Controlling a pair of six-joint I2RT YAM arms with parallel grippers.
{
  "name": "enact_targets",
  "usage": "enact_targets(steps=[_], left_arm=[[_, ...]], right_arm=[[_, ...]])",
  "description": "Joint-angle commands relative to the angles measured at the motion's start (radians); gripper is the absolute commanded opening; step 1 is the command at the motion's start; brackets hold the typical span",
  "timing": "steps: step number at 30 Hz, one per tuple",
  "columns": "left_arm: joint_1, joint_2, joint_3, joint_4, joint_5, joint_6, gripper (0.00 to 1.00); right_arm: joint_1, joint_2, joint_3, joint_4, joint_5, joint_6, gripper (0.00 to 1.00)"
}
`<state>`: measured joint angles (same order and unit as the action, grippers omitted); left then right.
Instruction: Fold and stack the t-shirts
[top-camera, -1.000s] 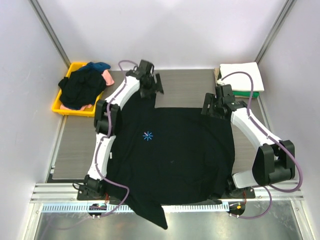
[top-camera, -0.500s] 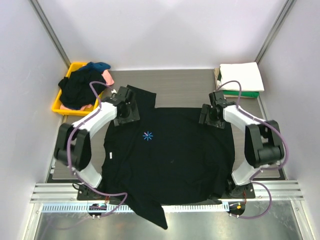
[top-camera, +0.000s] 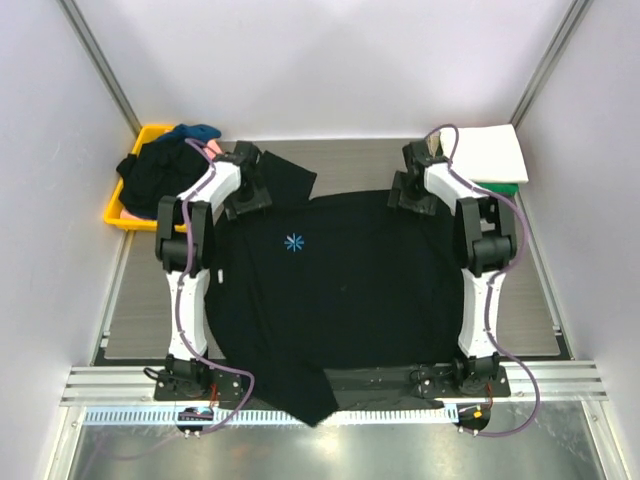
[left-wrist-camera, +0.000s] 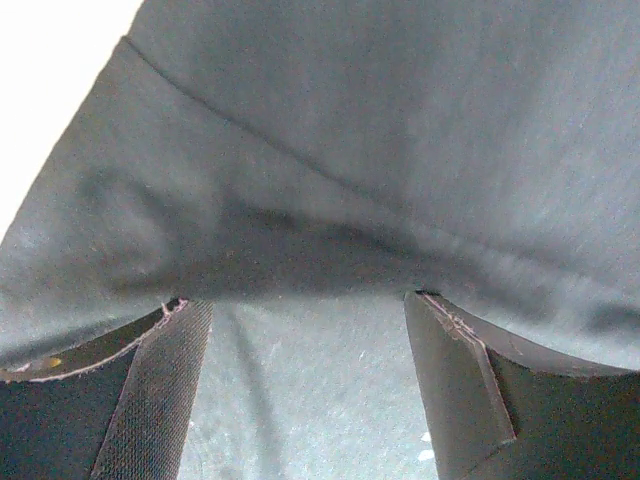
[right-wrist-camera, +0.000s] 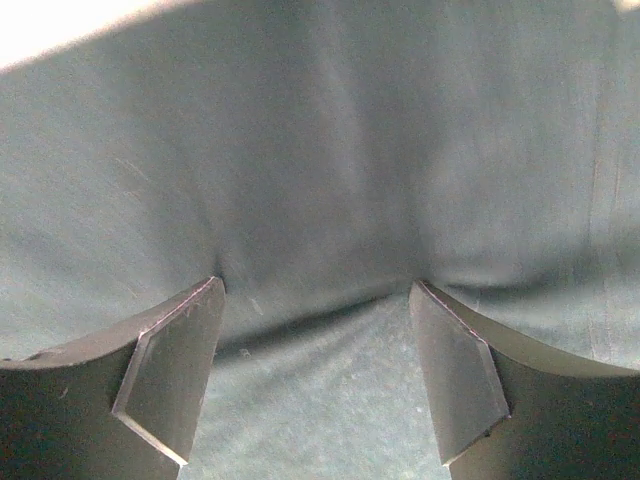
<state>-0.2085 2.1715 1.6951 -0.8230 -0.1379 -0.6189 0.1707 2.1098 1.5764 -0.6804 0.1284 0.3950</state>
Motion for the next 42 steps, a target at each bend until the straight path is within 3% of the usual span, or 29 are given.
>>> enact_targets(steps=[1, 2, 3, 6, 8, 10, 11, 13, 19, 22, 26, 30, 33, 38, 42], left_arm=[[0.029, 0.211, 0.274, -0.035, 0.011, 0.025, 0.78], [0.035, 0.267, 0.369, -0.071, 0.015, 0.028, 0.78], [0.038, 0.321, 0.578, -0.109, 0.021, 0.036, 0.78], [0.067, 0.529, 0.974, -0.226, 0.091, 0.044, 0.78], [0.078, 0.558, 1.011, -0.193, 0.127, 0.038, 0.79], [0.086, 0.486, 0.918, -0.063, 0.191, 0.039, 0.79], [0.084, 0.379, 0.863, -0.026, 0.199, 0.044, 0.79], [0.069, 0.276, 0.726, 0.036, 0.193, 0.062, 0.81], [0.012, -0.169, 0.488, -0.016, 0.078, 0.073, 0.84], [-0.017, -0.401, 0.277, -0.042, 0.02, 0.059, 0.84], [-0.092, -0.705, -0.157, -0.071, -0.051, 0.018, 0.82], [-0.237, -0.996, -0.51, -0.119, -0.097, -0.14, 0.8], [-0.342, -1.215, -0.769, -0.154, -0.085, -0.29, 0.76], [-0.546, -1.308, -0.96, -0.2, -0.082, -0.533, 0.73], [-0.805, -1.322, -1.054, -0.162, -0.123, -0.734, 0.71]], right_arm=[[-0.016, 0.197, 0.201, -0.007, -0.05, 0.007, 0.81], [-0.016, 0.26, 0.259, -0.025, -0.055, 0.01, 0.81], [-0.02, 0.298, 0.319, -0.043, -0.058, 0.013, 0.81], [-0.03, 0.431, 0.645, -0.134, -0.072, 0.018, 0.81], [-0.037, 0.478, 0.759, -0.194, -0.102, 0.018, 0.81], [-0.037, 0.466, 0.818, -0.188, -0.116, 0.012, 0.81], [-0.037, 0.446, 0.815, -0.177, -0.16, -0.001, 0.81], [-0.037, 0.337, 0.733, -0.11, -0.211, -0.011, 0.8], [-0.03, -0.009, 0.478, -0.031, -0.236, 0.007, 0.83], [-0.028, -0.147, 0.323, -0.031, -0.224, 0.015, 0.84], [-0.028, -0.493, 0.001, -0.018, -0.022, 0.068, 0.85], [-0.043, -0.831, -0.472, 0.071, 0.089, 0.197, 0.86], [-0.054, -1.059, -0.689, 0.074, 0.079, 0.325, 0.86], [-0.063, -1.38, -0.944, 0.047, 0.068, 0.5, 0.86], [-0.063, -1.585, -1.125, 0.007, 0.071, 0.657, 0.85]])
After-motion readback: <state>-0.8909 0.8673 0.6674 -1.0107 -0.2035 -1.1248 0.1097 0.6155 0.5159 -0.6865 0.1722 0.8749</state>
